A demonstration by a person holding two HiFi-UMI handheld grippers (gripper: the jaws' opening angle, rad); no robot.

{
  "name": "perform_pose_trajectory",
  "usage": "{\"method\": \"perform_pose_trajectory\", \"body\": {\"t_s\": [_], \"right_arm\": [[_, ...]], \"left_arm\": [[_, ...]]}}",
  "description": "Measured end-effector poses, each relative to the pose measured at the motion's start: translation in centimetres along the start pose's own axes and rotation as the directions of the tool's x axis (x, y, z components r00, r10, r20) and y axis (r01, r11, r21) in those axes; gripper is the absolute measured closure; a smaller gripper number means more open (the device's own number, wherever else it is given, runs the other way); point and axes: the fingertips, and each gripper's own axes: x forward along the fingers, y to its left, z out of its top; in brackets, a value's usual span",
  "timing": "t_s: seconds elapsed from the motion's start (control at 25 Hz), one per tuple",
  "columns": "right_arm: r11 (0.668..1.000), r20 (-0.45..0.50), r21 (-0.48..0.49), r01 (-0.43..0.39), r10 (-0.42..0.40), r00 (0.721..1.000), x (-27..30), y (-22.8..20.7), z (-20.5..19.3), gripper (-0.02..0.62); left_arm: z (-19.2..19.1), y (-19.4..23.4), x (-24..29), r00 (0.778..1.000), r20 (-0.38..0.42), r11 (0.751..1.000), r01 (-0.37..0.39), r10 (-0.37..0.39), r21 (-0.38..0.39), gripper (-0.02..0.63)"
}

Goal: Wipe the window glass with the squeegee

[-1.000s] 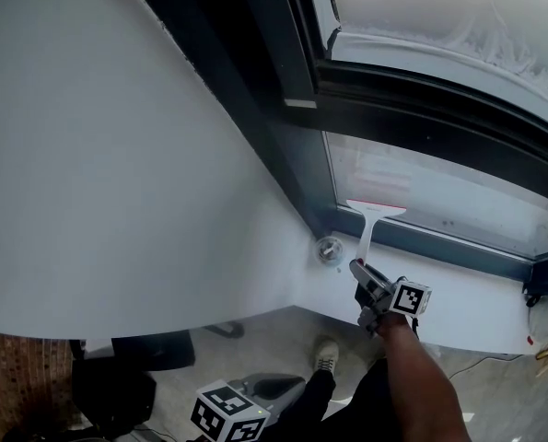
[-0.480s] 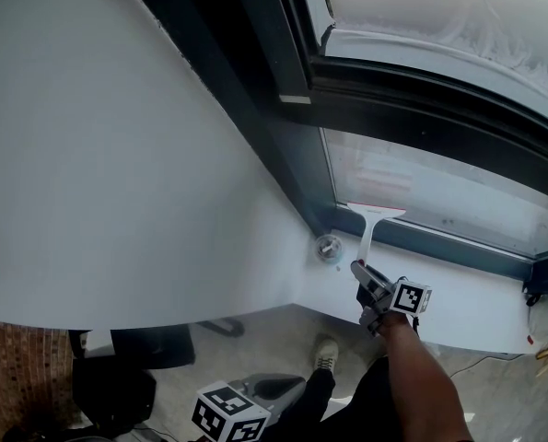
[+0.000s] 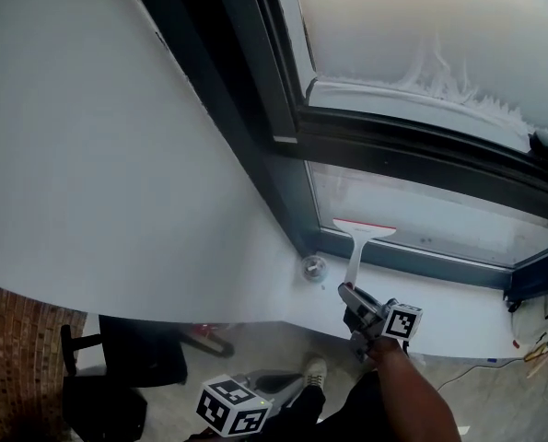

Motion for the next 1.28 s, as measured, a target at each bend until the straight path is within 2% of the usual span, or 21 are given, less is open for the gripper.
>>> {"method": "perform_pose_trajectory", "body": {"t_s": [0.2, 0.6, 0.88, 1.28], "right_arm": [[0.998, 0.038, -0.034, -0.061, 0.062, 0.997, -1.0, 6.3, 1.2, 0.508], [0.978, 0.061, -0.187, -0.089, 0.102, 0.993, -3.3, 15.4, 5.8, 0.508], [0.966, 0.072, -0.247, -0.080, 0.101, 0.992, -3.9, 17.9, 8.3, 0.508], [0.967, 0.079, -0.233, -0.104, 0.126, 0.989, -3.9, 18.3, 8.9, 0.506]], "left_arm": [[1.3, -1.6, -1.2, 1.000, 0.016, 0.999, 0.019, -0.020, 0.043, 0.606], [3.3, -4.2, -2.4, 0.995, 0.052, 0.989, 0.075, -0.082, 0.128, 0.606], [4.0, -4.6, -3.3, 0.994, 0.065, 0.985, 0.076, -0.087, 0.152, 0.606], [4.1, -5.1, -3.5, 0.995, 0.064, 0.984, 0.071, -0.083, 0.163, 0.606]]}}
